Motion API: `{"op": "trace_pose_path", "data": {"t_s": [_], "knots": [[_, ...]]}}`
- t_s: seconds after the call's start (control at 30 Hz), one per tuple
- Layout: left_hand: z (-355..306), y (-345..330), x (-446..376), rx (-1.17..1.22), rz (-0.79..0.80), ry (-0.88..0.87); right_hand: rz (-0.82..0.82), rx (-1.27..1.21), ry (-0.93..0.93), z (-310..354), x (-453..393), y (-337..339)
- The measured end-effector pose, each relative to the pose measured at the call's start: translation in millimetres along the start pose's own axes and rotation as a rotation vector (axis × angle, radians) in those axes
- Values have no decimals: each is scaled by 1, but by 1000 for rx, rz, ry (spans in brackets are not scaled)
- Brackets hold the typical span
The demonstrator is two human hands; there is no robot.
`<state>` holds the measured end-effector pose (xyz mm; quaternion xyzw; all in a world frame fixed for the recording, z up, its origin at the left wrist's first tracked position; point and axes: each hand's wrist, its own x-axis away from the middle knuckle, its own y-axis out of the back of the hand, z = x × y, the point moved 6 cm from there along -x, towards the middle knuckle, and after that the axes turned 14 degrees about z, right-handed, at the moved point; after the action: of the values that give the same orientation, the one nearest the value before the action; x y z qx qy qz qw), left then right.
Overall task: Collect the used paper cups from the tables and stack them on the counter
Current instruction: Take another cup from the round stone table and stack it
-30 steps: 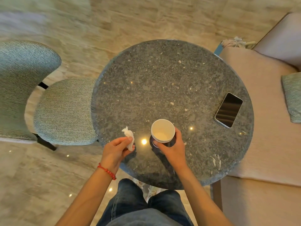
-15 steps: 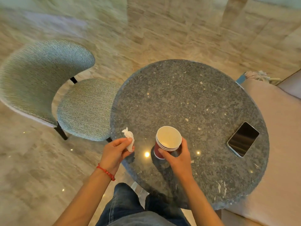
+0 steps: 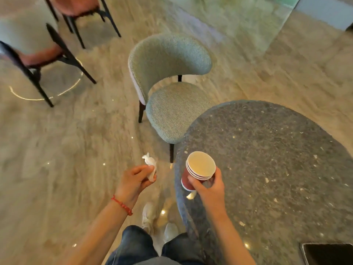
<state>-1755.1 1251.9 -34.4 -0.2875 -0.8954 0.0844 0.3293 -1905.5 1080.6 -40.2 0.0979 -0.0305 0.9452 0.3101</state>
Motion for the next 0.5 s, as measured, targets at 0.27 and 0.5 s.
{"op": "trace_pose_path", "data": {"t_s": [0.27,0.5], "knots": [[-6,98,68,244,-336,-139,419,65,19,9,-20,-111],[-10,166,121,367,-515,-258,681,132,63,18,-18,-216]]}}
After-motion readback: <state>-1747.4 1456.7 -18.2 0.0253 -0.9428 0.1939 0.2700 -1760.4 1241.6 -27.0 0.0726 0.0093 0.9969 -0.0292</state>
